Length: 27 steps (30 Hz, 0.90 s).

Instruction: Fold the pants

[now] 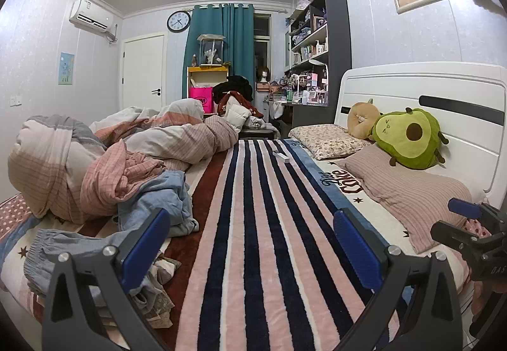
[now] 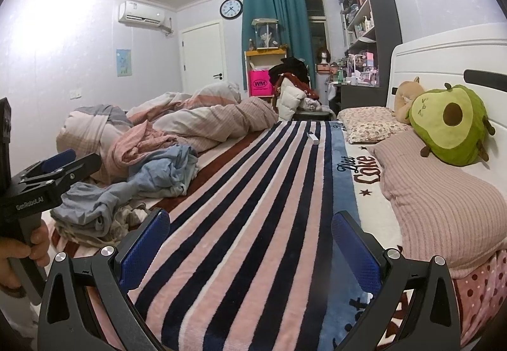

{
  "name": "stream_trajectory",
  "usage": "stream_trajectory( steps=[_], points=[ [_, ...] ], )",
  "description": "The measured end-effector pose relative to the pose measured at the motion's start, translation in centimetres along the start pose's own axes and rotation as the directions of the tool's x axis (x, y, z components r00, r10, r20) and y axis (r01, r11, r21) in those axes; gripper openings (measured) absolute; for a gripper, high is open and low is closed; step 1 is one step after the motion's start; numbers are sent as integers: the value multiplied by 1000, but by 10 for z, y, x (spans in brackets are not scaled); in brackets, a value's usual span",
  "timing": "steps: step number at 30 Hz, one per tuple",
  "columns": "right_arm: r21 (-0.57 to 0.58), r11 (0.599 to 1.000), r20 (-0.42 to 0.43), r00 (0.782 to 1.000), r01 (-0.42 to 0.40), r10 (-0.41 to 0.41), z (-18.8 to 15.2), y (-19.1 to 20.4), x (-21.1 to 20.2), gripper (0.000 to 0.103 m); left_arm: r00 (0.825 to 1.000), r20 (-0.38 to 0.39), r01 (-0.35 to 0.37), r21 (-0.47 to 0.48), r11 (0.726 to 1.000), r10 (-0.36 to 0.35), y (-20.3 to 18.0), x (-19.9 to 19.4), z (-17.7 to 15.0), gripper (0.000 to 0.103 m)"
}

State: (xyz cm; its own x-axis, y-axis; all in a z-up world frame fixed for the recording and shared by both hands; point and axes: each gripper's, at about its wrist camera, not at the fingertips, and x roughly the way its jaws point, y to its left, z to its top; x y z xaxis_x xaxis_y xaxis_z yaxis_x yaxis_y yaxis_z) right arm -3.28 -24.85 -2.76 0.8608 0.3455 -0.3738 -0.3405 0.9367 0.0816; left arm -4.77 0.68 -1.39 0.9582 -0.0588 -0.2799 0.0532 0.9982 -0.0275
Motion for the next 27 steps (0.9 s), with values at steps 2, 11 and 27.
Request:
stream_trajectory(
  steps=[2, 11, 27],
  points=[
    [2, 1000, 1, 1000, 3, -3, 0, -1, -1, 102, 1000, -1, 1, 1, 1000, -1, 0, 0, 0, 102],
    [3, 1000, 1, 1000, 1, -1, 0, -2, -2, 102, 1000, 0, -1, 2, 1000, 1, 0, 0, 0, 102],
    [11, 1000, -9, 1000, 6, -6, 2, -8, -4, 102, 1000, -1, 1, 4, 1000, -1, -1, -1, -1, 102]
  ],
)
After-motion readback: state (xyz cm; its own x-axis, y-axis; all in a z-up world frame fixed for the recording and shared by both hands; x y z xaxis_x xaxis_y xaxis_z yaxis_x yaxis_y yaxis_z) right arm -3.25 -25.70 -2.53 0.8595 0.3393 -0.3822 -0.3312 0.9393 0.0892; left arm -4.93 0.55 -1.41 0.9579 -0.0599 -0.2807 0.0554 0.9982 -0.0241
